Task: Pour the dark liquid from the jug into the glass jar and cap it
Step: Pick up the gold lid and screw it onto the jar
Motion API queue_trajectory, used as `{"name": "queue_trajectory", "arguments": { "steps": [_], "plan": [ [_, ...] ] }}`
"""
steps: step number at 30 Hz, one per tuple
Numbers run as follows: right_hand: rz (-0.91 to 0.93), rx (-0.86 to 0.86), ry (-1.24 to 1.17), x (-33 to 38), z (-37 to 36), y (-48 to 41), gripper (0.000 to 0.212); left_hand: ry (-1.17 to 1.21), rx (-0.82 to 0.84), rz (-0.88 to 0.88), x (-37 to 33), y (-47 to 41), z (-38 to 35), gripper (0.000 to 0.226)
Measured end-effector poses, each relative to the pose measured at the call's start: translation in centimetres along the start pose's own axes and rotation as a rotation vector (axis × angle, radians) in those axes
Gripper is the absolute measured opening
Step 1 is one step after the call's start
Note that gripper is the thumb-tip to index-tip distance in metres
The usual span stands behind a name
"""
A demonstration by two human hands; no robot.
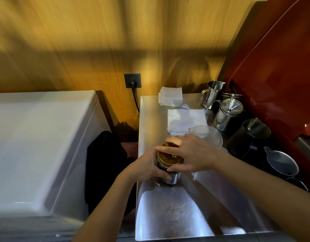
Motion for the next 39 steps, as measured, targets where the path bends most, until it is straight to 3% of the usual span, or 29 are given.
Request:
{"name": "queue_trajectory", "arguments": {
  "steps": [6, 18, 33, 39],
  "plan": [
    [-0.052, -0.14, -0.013, 0.9, -0.5, -1.2, 0.059, -0.055, 0.003, -0.008, -0.2, -0.3, 0.2, 0.077],
    [-0.183, -0.359, -0.064, 1.4, -1.0, -1.3, 0.052, -0.389, -0.347, 0.0, 0.1, 0.8, -1.7, 0.056],
    [-0.21, -0.318, -0.088, 1.6, -1.4, -1.6, 0.047, -0.343, -0.666, 0.059, -0.7, 2.2, -4.9, 0.058],
    [-0.315, -0.306, -0.071, 1.8, -1.3, -1.0, 0.059, -0.378, -0.667, 0.099, -1.0, 2.0, -5.0, 0.067]
  ]
}}
Point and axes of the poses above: each hand's wrist, its own y-axis away from the middle knuckle, its own z-axis out of the back of the hand, x = y × z, the point moved 3 cm from there along -y, towards the middle knuckle, and after that the axes turned 10 degrees about x, right-handed, at the moved point
